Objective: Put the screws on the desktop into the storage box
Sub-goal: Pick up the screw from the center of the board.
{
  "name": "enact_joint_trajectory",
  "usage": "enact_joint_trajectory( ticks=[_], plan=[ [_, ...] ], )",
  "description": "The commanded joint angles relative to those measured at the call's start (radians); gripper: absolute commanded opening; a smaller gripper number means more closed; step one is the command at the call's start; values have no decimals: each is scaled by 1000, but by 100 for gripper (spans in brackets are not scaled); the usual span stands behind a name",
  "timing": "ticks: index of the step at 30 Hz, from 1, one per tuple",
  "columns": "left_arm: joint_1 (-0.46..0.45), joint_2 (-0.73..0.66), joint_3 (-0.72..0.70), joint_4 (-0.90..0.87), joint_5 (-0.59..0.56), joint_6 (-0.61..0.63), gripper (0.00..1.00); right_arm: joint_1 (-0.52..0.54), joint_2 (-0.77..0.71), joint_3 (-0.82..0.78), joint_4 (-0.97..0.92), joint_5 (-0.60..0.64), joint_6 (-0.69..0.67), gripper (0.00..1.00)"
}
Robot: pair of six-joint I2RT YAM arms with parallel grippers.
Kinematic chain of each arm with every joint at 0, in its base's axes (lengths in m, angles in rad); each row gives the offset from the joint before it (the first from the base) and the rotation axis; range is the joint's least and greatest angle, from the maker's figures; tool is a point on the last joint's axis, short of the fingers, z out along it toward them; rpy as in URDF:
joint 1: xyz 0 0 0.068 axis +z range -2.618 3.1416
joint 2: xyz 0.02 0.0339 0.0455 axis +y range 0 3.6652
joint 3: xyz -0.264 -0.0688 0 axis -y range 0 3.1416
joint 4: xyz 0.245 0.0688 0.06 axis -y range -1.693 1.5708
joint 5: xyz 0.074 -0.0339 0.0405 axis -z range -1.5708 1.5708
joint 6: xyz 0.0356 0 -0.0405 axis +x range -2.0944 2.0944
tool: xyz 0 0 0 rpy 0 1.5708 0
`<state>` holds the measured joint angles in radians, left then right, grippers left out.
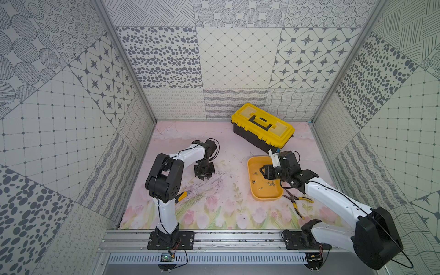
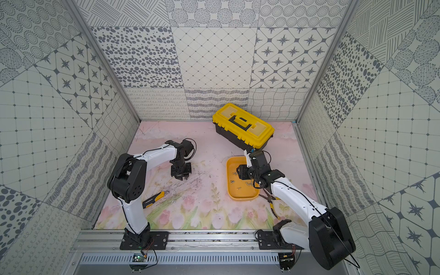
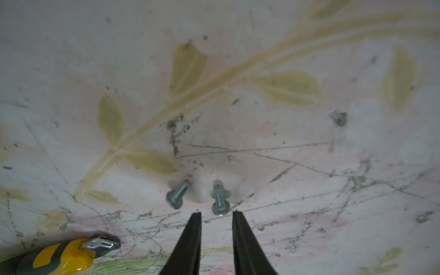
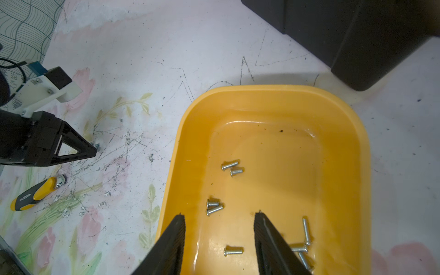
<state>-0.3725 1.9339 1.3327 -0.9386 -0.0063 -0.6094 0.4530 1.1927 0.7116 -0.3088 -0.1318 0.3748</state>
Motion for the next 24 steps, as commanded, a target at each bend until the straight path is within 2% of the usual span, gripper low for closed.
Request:
enact_joint_trajectory(
  ticks=[1,11,20,24],
  plan=[
    [-3,29,25,-5,-6,-16,27,1,7,2,28,-18,-5,50],
    [-3,53,-17,35,6,-18,21,1,14,7,29,-40,-11,49],
    [-3,40,-31,60,23,-25,0,1,10,2,37,-58,-7,48],
    [-10,-9,-38,65,43,-27,0,1,11,1,36,-59,-7,47]
  ],
)
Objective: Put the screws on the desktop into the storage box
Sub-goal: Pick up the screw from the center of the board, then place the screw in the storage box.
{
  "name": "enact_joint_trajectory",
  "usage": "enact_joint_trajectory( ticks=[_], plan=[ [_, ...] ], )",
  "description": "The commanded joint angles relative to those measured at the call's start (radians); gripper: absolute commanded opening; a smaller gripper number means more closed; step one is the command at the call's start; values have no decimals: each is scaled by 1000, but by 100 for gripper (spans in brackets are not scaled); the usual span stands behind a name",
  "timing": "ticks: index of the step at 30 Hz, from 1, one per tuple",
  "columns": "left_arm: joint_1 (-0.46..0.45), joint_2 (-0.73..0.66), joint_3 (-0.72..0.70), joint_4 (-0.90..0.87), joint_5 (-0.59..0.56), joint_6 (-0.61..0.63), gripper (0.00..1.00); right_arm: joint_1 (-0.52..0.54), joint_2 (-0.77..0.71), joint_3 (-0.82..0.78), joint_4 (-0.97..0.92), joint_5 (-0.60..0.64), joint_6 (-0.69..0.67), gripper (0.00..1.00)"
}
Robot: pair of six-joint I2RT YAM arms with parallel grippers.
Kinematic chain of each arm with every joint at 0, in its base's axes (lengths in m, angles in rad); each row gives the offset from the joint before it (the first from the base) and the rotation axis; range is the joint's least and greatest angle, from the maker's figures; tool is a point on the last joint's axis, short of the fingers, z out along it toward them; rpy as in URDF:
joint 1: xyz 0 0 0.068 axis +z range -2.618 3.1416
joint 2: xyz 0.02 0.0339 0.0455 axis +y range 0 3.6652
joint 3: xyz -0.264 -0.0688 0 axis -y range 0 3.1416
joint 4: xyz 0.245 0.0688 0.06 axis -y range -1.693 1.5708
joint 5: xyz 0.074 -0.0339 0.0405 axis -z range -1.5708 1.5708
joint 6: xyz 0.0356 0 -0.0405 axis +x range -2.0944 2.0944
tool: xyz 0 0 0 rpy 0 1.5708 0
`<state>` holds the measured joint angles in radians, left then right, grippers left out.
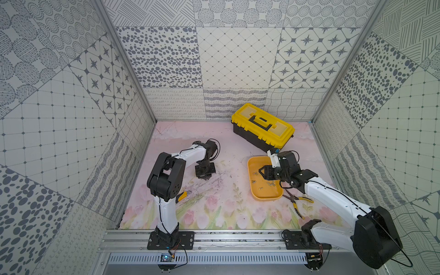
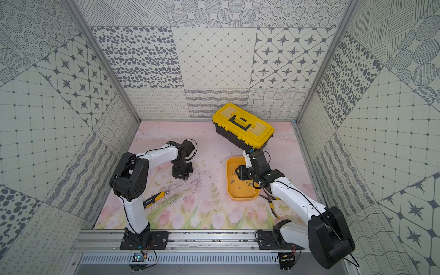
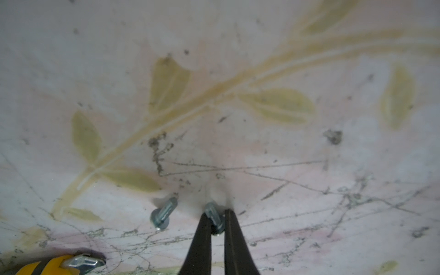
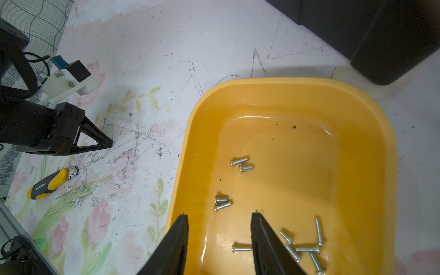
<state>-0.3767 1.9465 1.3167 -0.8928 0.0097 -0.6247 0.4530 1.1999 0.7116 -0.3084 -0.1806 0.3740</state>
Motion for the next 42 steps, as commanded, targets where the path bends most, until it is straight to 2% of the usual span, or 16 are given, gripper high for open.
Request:
enact_joint_trajectory(
  ticks=[1,5,8,12,17,22,26,29,30,32,34,38,40,42],
  plan=[
    [-9,-42,-22,20,34,-13,0,1,3,-1,36,-8,-6,47],
    [-65,-136,-3,19,76,-22,0,0,-7,-2,35,15,1,47],
    [-150,-181,61,-5,90,-24,0,-17,1,6,23,38,13,46],
    [-275,-174,151,-28,80,-35,0,-60,-19,-3,15,64,33,45],
    [-409,-90,290,-21,102,-60,0,-171,-93,-36,10,82,76,44],
    [-516,52,500,-52,108,-56,0,-283,-127,-65,-1,53,114,43],
    [-553,175,636,-108,100,-49,0,-307,-151,-76,-15,52,115,43],
    [-560,217,668,-107,109,-48,0,-310,-162,-81,-19,55,114,44],
    [-560,223,674,-107,109,-47,3,-310,-162,-81,-20,55,115,44],
    [-560,229,679,-104,104,-40,20,-310,-162,-81,-23,54,112,44],
    [-561,226,688,-104,99,-23,33,-310,-163,-81,-23,48,110,44],
    [-547,216,728,-150,61,3,53,-310,-158,-82,-21,38,106,44],
    [-533,195,726,-162,49,12,56,-310,-158,-82,-22,35,105,44],
    [-513,156,702,-171,30,14,55,-310,-160,-84,-21,30,104,44]
  ],
)
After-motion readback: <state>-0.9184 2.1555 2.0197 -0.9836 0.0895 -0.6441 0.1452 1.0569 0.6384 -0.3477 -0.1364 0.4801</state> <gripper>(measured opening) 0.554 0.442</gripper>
